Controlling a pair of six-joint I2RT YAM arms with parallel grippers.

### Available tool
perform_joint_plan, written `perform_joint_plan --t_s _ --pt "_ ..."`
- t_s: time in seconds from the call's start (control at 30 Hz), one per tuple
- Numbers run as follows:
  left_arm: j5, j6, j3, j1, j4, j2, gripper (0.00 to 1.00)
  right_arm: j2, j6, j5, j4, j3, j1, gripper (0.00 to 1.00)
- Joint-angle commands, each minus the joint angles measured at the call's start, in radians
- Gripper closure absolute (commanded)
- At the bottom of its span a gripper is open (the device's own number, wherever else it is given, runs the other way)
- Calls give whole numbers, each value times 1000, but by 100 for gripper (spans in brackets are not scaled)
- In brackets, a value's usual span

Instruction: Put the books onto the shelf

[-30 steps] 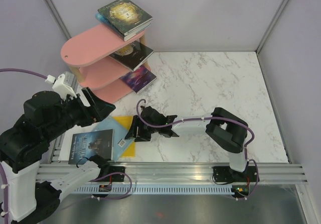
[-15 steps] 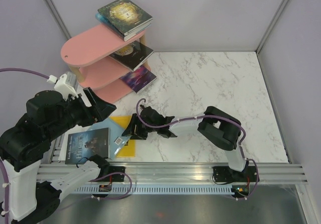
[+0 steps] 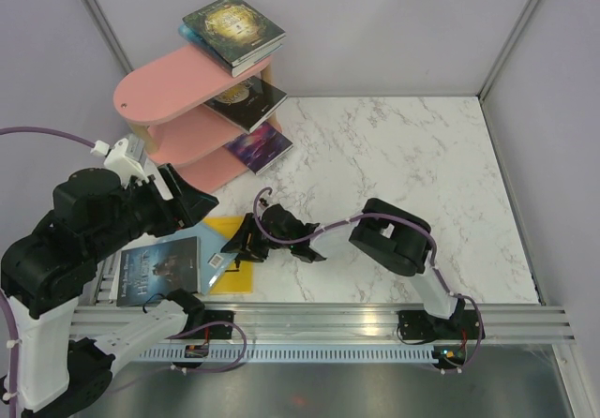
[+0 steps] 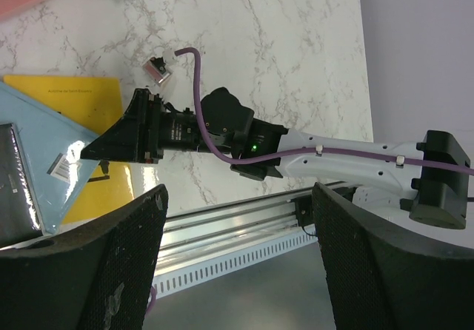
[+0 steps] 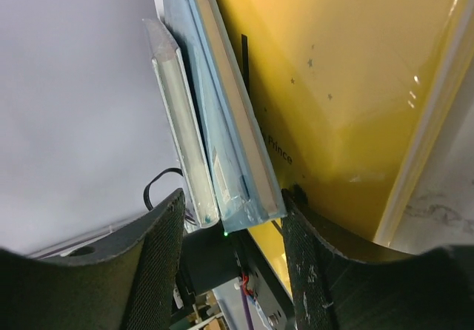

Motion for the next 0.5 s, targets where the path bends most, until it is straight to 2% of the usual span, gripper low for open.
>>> perform_joint_plan --t_s 0.0,0.13,0.23,0.3,0.33,0.37,0.4,0.43,0.47 --pt "5 1 -5 3 -23 -2 19 34 50 6 137 13 11 42" --pt "4 4 -8 3 -26 -2 19 74 68 12 158 23 21 44" --pt "2 9 -8 3 -25 3 19 91 80 21 174 30 26 49" --pt "2 10 -10 3 -25 4 19 110 96 22 203 30 27 57" --pt "2 12 -10 3 -26 4 19 113 99 22 211 30 27 61" --pt "2 15 -8 3 -26 4 19 117 97 22 215 30 27 75" --pt "2 15 -10 3 -28 6 19 116 94 22 220 27 26 81" --pt "1 16 -10 3 -28 4 19 108 91 22 218 23 27 95" --pt "-1 18 -10 3 -29 6 19 102 85 26 212 19 24 100"
